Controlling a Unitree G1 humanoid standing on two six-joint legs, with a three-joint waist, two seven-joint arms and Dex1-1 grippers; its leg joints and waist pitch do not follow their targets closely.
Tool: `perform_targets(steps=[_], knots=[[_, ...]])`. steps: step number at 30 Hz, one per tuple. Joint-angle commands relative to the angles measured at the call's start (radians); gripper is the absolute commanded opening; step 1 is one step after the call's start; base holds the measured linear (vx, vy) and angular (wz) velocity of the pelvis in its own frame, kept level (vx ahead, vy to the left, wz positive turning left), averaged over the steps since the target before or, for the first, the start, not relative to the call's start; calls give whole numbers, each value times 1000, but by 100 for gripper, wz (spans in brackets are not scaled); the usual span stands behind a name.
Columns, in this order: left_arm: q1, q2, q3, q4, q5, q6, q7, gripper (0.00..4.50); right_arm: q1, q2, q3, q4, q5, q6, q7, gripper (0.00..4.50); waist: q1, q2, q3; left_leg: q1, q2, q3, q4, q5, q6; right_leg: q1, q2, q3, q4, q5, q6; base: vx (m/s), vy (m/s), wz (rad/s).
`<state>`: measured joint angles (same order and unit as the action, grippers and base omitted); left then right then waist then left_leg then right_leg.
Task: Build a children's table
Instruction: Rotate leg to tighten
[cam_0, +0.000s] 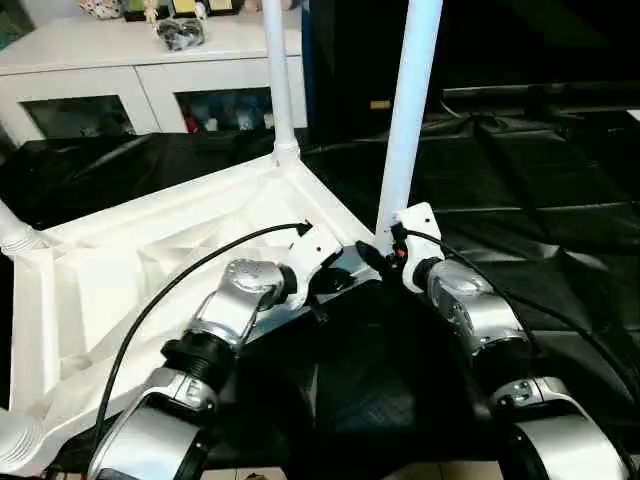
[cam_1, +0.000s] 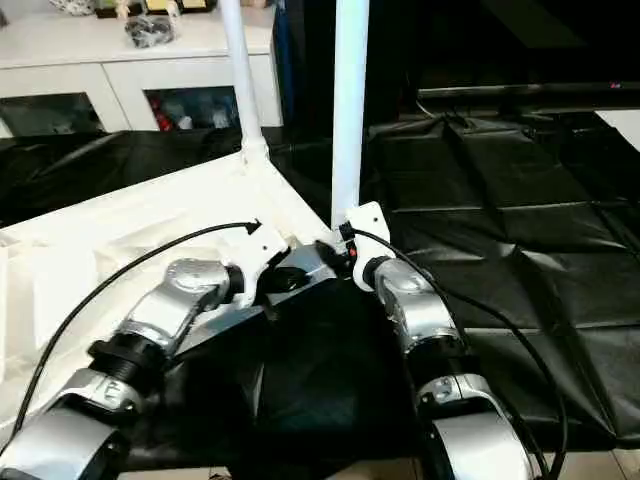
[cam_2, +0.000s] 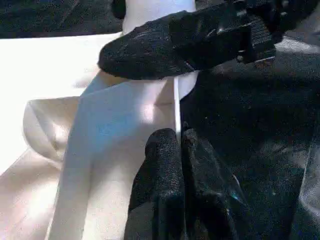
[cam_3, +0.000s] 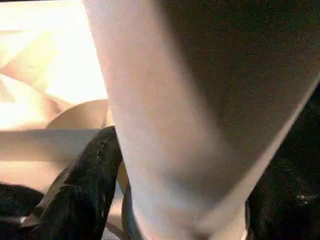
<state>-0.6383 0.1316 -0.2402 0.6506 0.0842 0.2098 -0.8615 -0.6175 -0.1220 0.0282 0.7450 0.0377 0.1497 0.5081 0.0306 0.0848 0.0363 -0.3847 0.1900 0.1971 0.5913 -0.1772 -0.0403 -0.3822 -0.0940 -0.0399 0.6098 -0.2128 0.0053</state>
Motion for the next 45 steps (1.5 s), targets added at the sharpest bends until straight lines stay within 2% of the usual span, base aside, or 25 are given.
perform_targets(steps=[1,2,3,4,5,6,7,8,9,11,13,14,16,22,27,29,34,36,38,39,42,44,45], knots=[[8,-12,-82,-67,-32,-59,-137,0,33,14,81,-11,16,23,133,381,3,-4,-56,15,34,-25,-80,-286,20,32,-47,23,-78,-117,-234,0,0,0],[12,-4,-85,-72,-35,-59,-151,0,35,5,86,-19,17,21,149,389,4,-5,-58,13,34,-26,-78,-266,27,36,-46,22,-75,-83,-239,0,0,0],[14,1,-87,-75,-36,-59,-158,0,36,0,89,-24,18,20,158,389,7,-4,-61,13,35,-23,-73,-219,46,37,-46,21,-67,-7,-255,53,-7,-1],[22,18,-92,-86,-44,-65,-192,0,44,-28,101,-45,15,20,193,412,8,-3,-62,13,34,-20,-69,-188,62,37,-45,19,-62,47,-270,53,-7,-1],[27,37,-95,-95,-52,-78,-230,0,53,-61,112,-68,14,5,241,420,11,-1,-65,13,33,-19,-63,-163,77,39,-45,18,-57,86,-282,0,0,0],[27,37,-95,-95,-52,-78,-230,0,53,-61,112,-68,14,5,241,420,14,-4,-65,12,33,-17,-60,-148,90,41,-45,17,-56,105,-286,0,0,0],[33,61,-99,-109,-59,-77,-274,0,71,-105,122,-106,21,-4,312,390,14,-3,-63,12,33,-16,-61,-152,94,39,-45,17,-57,98,-290,0,0,0],[36,75,-99,-116,-63,-79,-299,0,84,-133,128,-131,25,-12,360,390,19,-5,-62,14,33,-17,-62,-165,96,42,-45,15,-61,79,-289,0,0,0],[38,89,-99,-121,-68,-82,-328,0,99,-167,134,-161,32,-20,423,386,25,-1,-61,16,37,-15,-62,-178,98,40,-47,17,-62,50,-288,0,0,0],[40,101,-100,-127,-73,-87,-355,0,113,-195,138,-185,36,-25,474,386,33,-2,-59,20,41,-15,-64,-200,91,35,-46,19,-65,2,-285,0,0,0],[47,123,-104,-142,-88,-90,-401,0,130,-229,139,-222,52,-25,541,351,34,-3,-52,18,42,-17,-74,-244,66,35,-46,19,-70,-82,-274,0,0,0],[49,129,-106,-147,-94,-91,-416,0,133,-236,136,-231,59,-26,556,343,34,-2,-52,23,43,-16,-75,-266,53,31,-47,22,-73,-115,-268,0,0,0],[54,141,-106,-158,-104,-90,-442,0,138,-249,135,-252,77,-15,590,326,36,-2,-52,23,44,-17,-77,-276,45,31,-47,24,-74,-127,-265,0,0,0],[61,168,-106,-170,-122,-86,-494,0,151,-278,149,-302,119,18,673,276,37,-1,-56,19,42,-16,-72,-221,60,33,-47,23,-67,-62,-275,0,0,0],[65,173,-108,-173,-127,-83,-504,0,161,-279,161,-325,124,42,710,267,42,-3,-60,16,40,-15,-64,-166,84,34,-47,21,-60,-2,-282,0,0,0],[67,175,-110,-175,-128,-83,-498,0,166,-279,168,-332,130,54,716,266,46,-3,-59,16,41,-15,-65,-168,87,32,-47,20,-61,-14,-281,0,0,0],[63,162,-103,-157,-115,-78,-457,0,177,-271,176,-336,134,62,709,264,50,-3,-57,18,42,-16,-68,-194,68,31,-47,22,-65,-62,-272,0,0,0],[44,127,-82,-118,-92,-70,-364,0,189,-242,169,-327,124,63,655,264,51,-1,-56,20,43,-15,-69,-206,58,28,-46,24,-66,-73,-268,0,0,0],[32,106,-71,-99,-85,-69,-314,0,184,-215,157,-297,102,60,585,264,53,-5,-55,23,42,-15,-70,-218,48,29,-48,24,-70,-92,-265,0,0,0],[12,73,-61,-73,-77,-53,-244,0,166,-168,135,-228,66,50,447,264,51,-3,-51,21,40,-15,-73,-230,40,27,-47,24,-73,-121,-258,0,0,0],[-10,37,-56,-45,-61,-42,-165,0,148,-122,112,-160,39,50,304,263,35,-7,-44,27,35,-21,-83,-310,-13,25,-52,25,-88,-285,-219,0,0,0],[-26,8,-49,-25,-53,-30,-109,0,135,-89,95,-123,35,58,224,263,29,-6,-44,28,35,-23,-83,-324,-16,24,-53,27,-92,-315,-203,0,0,0],[-40,-20,-42,-6,-45,-17,-53,0,121,-56,79,-92,31,71,142,263,21,-1,-41,27,35,-22,-85,-335,-17,20,-50,28,-95,-322,-200,0,0,0]])
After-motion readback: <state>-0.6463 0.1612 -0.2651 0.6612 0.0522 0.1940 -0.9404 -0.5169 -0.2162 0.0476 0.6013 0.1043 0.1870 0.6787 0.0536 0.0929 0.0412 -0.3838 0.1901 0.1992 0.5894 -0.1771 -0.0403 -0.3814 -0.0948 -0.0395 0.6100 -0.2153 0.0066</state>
